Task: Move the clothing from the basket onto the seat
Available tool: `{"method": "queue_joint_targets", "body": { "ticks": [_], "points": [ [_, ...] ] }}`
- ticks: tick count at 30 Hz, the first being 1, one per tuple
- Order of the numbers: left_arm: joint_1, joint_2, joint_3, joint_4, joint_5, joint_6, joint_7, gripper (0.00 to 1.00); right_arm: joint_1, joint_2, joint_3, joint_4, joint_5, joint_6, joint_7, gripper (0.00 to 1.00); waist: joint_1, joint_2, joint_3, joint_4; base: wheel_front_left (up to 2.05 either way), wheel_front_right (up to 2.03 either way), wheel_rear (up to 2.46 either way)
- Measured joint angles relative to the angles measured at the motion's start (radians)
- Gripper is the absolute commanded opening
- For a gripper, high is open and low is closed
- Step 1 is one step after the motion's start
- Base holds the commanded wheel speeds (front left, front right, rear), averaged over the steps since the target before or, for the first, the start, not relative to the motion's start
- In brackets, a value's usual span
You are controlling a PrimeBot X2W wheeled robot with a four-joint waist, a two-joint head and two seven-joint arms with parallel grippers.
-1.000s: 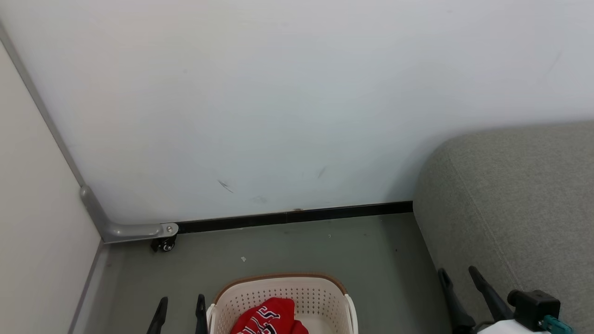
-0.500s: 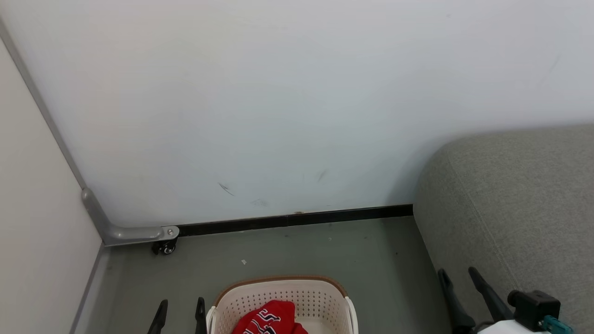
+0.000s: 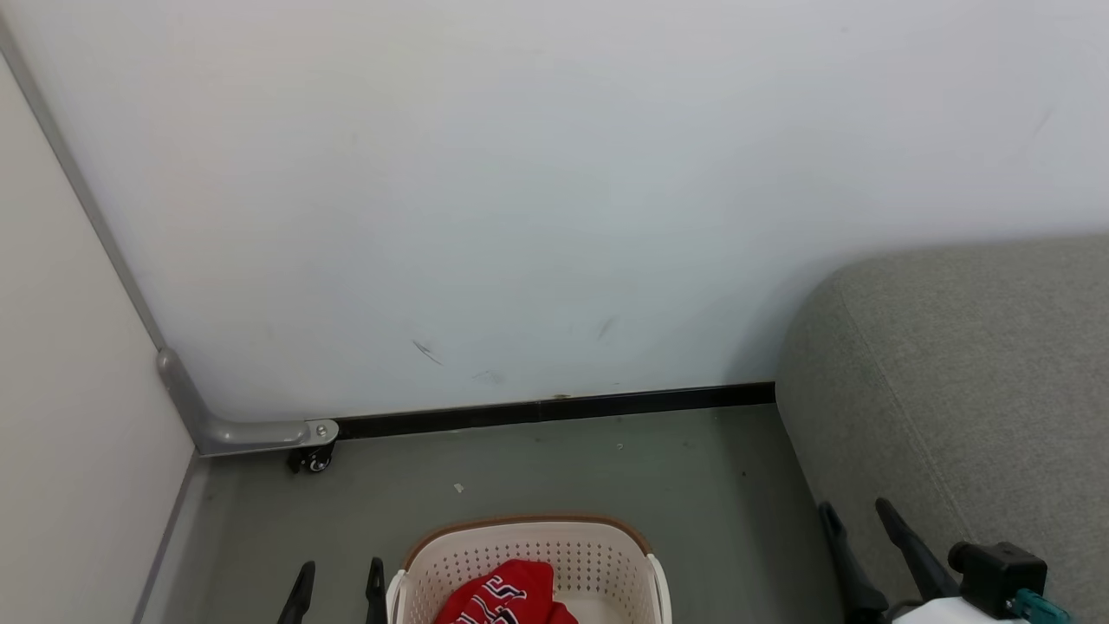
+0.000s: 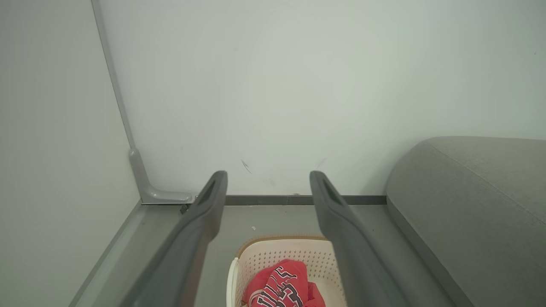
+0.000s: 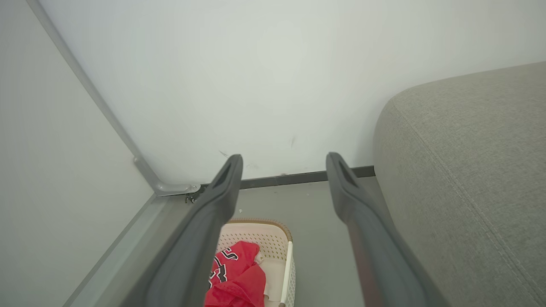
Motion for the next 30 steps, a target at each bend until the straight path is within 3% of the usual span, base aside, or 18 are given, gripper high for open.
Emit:
{"method": "queue_joint_targets", "body": {
  "ticks": [30],
  "points": [
    [0.025, 0.002, -0.065, 0.075, 0.026, -0.056, 0.0, 1.0, 0.09, 0.002, -0.056, 0.019, -0.039, 0.0, 0.0, 1.0, 0.0, 0.0, 0.076, -0.03, 0.0, 0.0, 0.0]
  ]
}}
